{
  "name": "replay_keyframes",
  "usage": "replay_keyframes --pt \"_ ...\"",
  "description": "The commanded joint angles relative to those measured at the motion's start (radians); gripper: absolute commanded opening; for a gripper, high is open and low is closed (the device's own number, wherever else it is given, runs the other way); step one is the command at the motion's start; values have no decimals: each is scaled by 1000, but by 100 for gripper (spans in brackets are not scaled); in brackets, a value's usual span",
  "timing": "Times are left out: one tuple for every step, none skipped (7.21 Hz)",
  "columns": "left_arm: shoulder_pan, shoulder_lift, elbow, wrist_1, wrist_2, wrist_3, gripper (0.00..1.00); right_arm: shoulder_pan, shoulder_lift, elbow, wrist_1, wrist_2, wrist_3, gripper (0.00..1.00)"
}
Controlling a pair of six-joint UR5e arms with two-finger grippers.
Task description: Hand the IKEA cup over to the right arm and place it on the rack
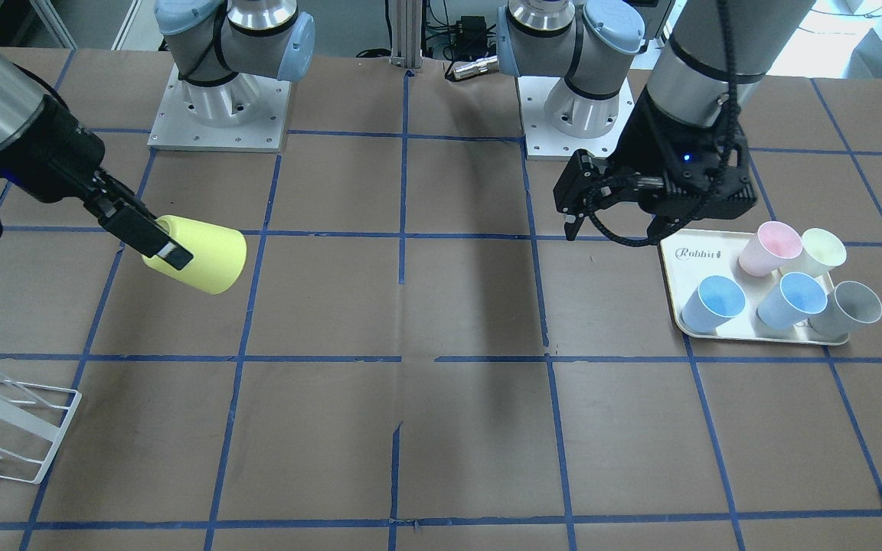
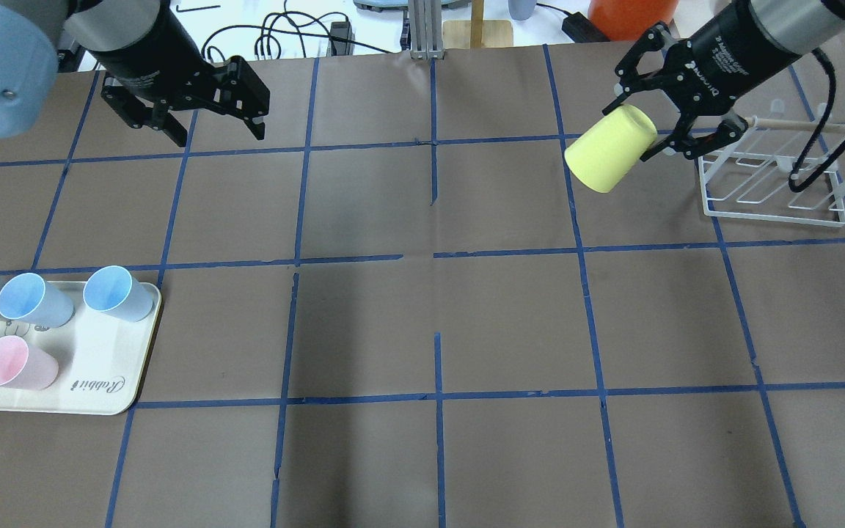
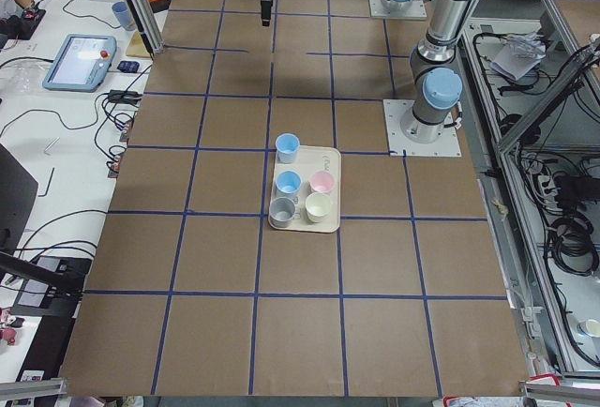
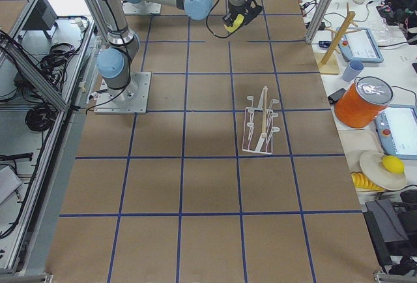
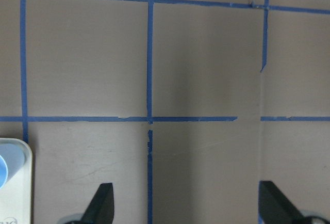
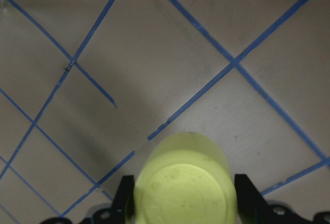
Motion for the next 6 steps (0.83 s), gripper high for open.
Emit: replay_keyframes --pt "-22 6 38 -46 81 16 100 -68 46 -79 2 -203 -277 0" --pt "57 32 70 -174 68 16 100 -70 75 -125 -11 -264 -355 0" --pt "112 38 90 -193 -50 16 100 -71 103 -169 -19 -285 -429 0" --pt "108 40 83 -200 -18 16 100 -71 138 -215 -60 -315 -478 0" --pt "88 28 78 -184 46 9 100 -71 164 -264 -76 -347 -532 0" --pt "67 17 78 -184 51 2 100 -71 198 -300 -115 -352 -578 0"
